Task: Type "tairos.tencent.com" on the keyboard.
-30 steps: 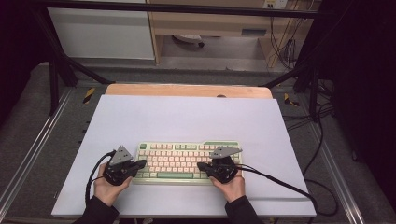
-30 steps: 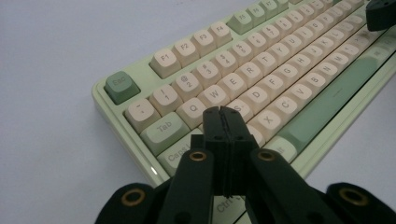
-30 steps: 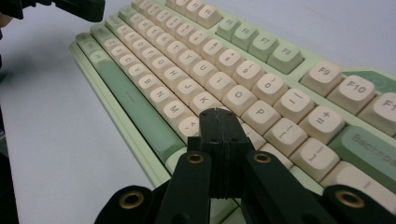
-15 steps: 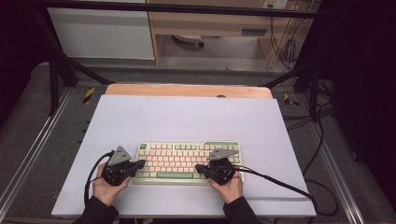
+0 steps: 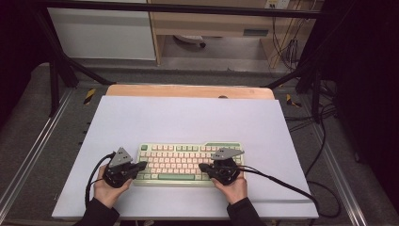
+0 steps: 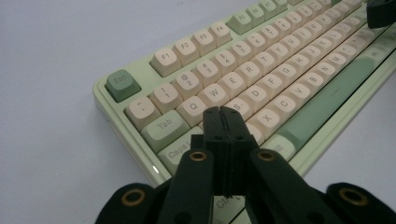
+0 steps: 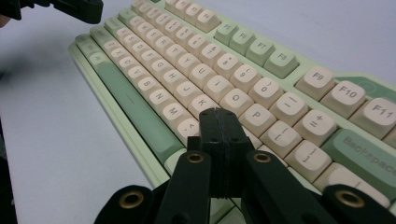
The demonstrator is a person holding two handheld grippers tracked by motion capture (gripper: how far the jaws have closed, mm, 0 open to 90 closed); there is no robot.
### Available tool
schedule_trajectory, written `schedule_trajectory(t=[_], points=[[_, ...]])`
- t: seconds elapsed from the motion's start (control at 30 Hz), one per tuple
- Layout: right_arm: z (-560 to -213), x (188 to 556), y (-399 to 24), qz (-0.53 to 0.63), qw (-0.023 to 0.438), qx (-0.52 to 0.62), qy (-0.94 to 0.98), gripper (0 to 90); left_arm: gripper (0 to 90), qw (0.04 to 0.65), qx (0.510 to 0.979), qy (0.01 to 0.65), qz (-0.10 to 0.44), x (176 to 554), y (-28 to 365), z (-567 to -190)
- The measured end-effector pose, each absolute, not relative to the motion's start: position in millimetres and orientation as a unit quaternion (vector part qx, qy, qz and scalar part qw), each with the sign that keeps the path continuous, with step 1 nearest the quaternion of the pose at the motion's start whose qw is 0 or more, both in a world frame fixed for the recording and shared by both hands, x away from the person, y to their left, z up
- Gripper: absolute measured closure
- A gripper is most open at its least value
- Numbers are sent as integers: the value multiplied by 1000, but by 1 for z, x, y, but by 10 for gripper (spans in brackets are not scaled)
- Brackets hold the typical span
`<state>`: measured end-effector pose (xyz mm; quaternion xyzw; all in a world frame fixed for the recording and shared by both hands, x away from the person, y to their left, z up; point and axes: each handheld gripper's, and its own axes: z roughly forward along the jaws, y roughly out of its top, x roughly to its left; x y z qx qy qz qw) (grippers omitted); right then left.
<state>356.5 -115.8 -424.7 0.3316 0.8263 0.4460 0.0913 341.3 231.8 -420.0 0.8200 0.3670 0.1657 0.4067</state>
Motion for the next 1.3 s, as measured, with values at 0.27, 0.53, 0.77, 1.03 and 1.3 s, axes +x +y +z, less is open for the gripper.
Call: schedule_trajectory(t=[0.27, 0.53, 0.77, 1.03, 1.3], points=[[-420, 357, -126, 450, 99, 340, 820, 900, 900, 409, 820, 365, 166, 340, 228, -417], [-419, 357, -133, 449, 103, 344, 819, 900, 899, 411, 821, 359, 165, 340, 221, -414], [-419, 357, -138, 448, 104, 347, 817, 900, 900, 407, 829, 348, 160, 341, 207, -414], [-419, 356, -142, 447, 105, 350, 816, 900, 900, 406, 835, 337, 156, 343, 192, -412], [-419, 356, -143, 447, 106, 349, 817, 900, 900, 397, 843, 330, 149, 345, 178, -418]])
